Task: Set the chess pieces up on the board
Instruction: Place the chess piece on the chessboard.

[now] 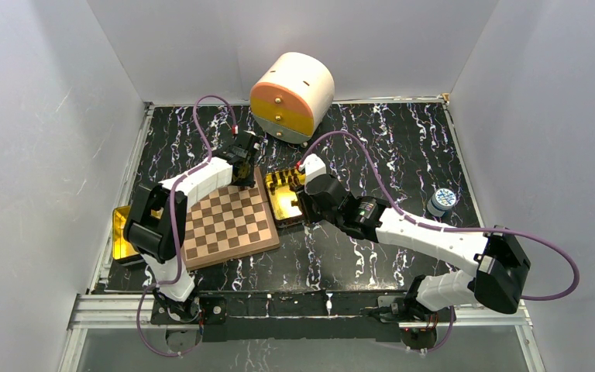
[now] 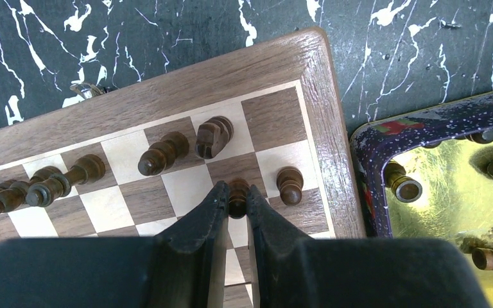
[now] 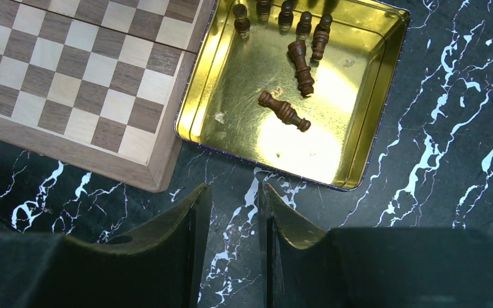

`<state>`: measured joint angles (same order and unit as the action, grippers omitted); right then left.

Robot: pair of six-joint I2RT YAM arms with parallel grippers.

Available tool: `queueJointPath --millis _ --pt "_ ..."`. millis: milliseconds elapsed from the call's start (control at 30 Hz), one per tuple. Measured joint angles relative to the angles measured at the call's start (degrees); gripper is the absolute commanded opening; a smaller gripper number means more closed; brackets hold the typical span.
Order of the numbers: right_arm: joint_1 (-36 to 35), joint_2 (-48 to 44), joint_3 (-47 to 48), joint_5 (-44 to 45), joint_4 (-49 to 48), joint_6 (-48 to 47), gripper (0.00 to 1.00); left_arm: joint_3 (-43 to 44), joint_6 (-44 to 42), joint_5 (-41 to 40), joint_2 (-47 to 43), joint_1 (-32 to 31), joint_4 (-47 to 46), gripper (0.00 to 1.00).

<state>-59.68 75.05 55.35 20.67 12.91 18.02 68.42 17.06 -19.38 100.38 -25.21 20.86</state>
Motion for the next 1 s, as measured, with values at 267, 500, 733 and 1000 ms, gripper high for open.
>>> queueJointPath --millis 267,500,733,1000 --pt "0.0 0.1 0.0 0.0 0.0 -0.2 0.42 0.7 -0.2 -0.3 0.9 0.0 -0.7 0.12" --pt "0.0 0.2 0.0 0.0 0.0 -0.2 0.42 1.0 -0.5 -0.6 1.2 0.0 -1.1 0.24" --pt "0.0 0.4 0.0 0.0 0.0 -0.2 0.42 1.1 -0.6 -0.6 1.4 0.0 0.1 0.28" --pt "0.8 2.7 0.1 -3.5 -1.1 0.4 0.43 3.8 -0.6 -0.5 0.7 0.0 3.3 0.38"
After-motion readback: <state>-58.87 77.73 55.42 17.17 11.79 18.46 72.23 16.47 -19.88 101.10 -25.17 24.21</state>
